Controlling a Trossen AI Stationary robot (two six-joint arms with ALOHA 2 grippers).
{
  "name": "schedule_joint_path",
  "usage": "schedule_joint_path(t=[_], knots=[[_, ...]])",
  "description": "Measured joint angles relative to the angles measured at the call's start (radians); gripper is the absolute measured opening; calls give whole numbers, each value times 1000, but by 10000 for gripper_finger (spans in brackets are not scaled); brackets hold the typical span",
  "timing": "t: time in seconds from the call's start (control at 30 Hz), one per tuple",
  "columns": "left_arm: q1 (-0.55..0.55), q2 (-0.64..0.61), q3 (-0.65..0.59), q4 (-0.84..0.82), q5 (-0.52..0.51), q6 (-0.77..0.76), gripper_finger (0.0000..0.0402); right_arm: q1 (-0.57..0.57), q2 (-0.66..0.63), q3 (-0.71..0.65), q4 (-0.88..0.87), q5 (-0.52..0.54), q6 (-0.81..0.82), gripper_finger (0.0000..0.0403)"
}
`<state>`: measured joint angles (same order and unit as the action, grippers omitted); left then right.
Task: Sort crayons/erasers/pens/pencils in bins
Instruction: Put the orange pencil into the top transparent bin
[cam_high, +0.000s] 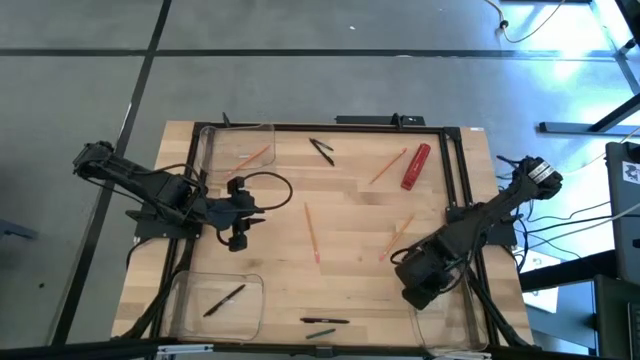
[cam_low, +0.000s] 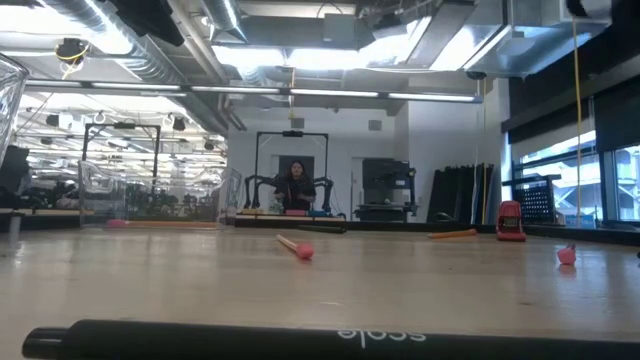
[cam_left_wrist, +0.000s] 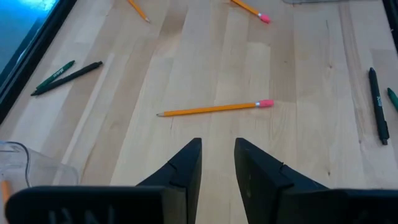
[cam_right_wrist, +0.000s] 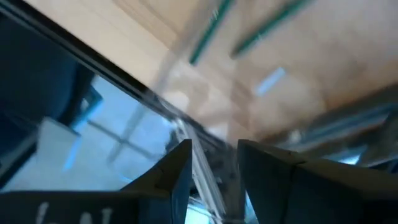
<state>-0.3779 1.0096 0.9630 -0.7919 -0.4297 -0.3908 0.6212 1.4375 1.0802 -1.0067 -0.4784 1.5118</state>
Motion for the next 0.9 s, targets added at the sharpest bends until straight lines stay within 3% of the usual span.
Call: schedule_joint_path(t=[0.33, 0.57, 0.9], knots=[[0, 0, 0, -1, -15, 0, 88, -43, 7, 220, -6, 632, -209, 131], [0, 0, 0, -4, -22, -11, 88, -154, 72, 223, 194, 636, -525, 131], [0, 0, -1, -9, -23, -47, 88, -312, 204, 223, 329, 682, -599, 131]])
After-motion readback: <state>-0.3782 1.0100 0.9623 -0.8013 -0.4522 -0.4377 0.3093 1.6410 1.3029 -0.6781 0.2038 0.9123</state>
